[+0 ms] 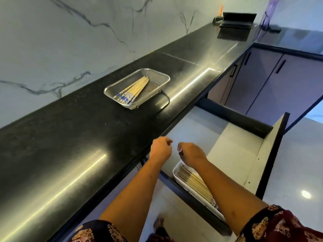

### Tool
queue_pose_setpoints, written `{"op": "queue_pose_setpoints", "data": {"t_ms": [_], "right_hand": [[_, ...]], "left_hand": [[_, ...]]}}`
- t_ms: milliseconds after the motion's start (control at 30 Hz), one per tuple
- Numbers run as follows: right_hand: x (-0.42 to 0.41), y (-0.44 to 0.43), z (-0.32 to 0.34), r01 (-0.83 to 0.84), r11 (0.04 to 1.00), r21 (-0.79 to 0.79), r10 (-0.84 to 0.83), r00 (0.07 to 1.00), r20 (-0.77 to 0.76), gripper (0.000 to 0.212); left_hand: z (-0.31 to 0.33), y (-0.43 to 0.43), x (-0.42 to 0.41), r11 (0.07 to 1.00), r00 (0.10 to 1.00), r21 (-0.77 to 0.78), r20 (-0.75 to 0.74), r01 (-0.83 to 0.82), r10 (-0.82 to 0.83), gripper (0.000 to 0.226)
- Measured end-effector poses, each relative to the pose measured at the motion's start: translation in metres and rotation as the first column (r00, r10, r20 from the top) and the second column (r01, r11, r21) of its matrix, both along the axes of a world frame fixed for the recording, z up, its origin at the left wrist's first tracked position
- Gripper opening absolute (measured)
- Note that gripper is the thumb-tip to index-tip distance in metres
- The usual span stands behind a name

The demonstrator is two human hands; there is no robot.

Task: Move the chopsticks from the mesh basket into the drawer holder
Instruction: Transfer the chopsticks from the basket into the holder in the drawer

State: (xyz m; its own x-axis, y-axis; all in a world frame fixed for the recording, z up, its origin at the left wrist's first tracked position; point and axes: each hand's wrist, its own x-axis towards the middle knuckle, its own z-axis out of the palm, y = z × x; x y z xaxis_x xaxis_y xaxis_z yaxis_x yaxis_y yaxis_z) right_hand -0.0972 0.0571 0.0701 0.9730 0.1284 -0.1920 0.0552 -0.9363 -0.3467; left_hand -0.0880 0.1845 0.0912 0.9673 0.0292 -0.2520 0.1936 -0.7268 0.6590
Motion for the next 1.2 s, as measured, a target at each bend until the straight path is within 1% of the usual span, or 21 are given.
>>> {"op": "queue_pose_setpoints", "data": {"t_ms": [100, 233, 367, 467, 533, 600, 667, 800, 867, 933, 1033, 1100, 1167, 1200], "right_hand": [[0.018, 0.028, 0.027, -0.03, 0.997, 0.066, 0.023, 0.994, 0.103, 0.017], [0.045, 0.065, 0.06, -0.09, 0.991, 0.104, 0.074, 0.986, 0.152, 0.015], [0.088, 0.101, 0.092, -0.087, 0.981, 0.17, 0.047, 0.972, 0.229, 0.021], [0.129, 0.133, 0.104, -0.058, 0.945, 0.323, -0.021, 0.972, 0.233, 0.02], [0.162, 0.155, 0.105, 0.042, 0.897, 0.441, -0.124, 0.98, 0.159, 0.018], [0.192, 0.172, 0.1, 0.167, 0.833, 0.527, -0.212, 0.977, 0.025, 0.018], [0.22, 0.186, 0.091, 0.242, 0.822, 0.516, -0.258, 0.965, -0.042, 0.017], [0.252, 0.196, 0.074, 0.325, 0.858, 0.398, -0.291, 0.946, -0.144, 0.016], [0.263, 0.202, 0.071, 0.373, 0.834, 0.405, -0.286, 0.922, -0.26, 0.014], [0.269, 0.206, 0.071, 0.446, 0.787, 0.427, -0.294, 0.879, -0.375, 0.003], [0.277, 0.209, 0.069, 0.55, 0.709, 0.442, -0.335, 0.814, -0.474, 0.01], [0.281, 0.21, 0.065, 0.605, 0.654, 0.455, -0.342, 0.772, -0.536, 0.023], [0.283, 0.213, 0.062, 0.635, 0.608, 0.477, -0.331, 0.749, -0.574, 0.038], [0.284, 0.214, 0.06, 0.646, 0.587, 0.488, -0.332, 0.742, -0.583, 0.042]], "left_hand": [[0.03, 0.015, 0.024, 0.995, 0.997, -0.101, 0.082, 0.007, 0.001, 0.031], [0.061, 0.05, 0.057, 0.979, 0.985, -0.196, 0.155, -0.048, 0.079, 0.029], [0.074, 0.093, 0.09, 0.982, 0.969, -0.147, 0.2, -0.115, 0.144, 0.025], [0.08, 0.132, 0.115, 0.973, 0.946, -0.104, 0.234, -0.206, 0.226, 0.026], [0.083, 0.159, 0.134, 0.967, 0.926, -0.046, 0.28, -0.252, 0.254, 0.026], [0.085, 0.18, 0.151, 0.967, 0.92, 0.028, 0.315, -0.253, 0.232, 0.026], [0.085, 0.197, 0.17, 0.972, 0.93, 0.095, 0.325, -0.215, 0.174, 0.027], [0.078, 0.212, 0.202, 0.964, 0.96, 0.244, 0.28, -0.103, 0.032, 0.03], [0.074, 0.216, 0.213, 0.951, 0.977, 0.304, 0.215, -0.05, -0.017, 0.03], [0.071, 0.217, 0.22, 0.943, 0.985, 0.332, 0.17, -0.031, -0.028, 0.03], [0.067, 0.217, 0.225, 0.941, 0.994, 0.339, 0.105, 0.004, -0.042, 0.029], [0.061, 0.216, 0.226, 0.924, 0.994, 0.381, 0.073, 0.043, -0.076, 0.028], [0.057, 0.215, 0.229, 0.911, 0.994, 0.408, 0.066, 0.053, -0.087, 0.029], [0.057, 0.215, 0.231, 0.909, 0.994, 0.413, 0.065, 0.054, -0.089, 0.03]]}}
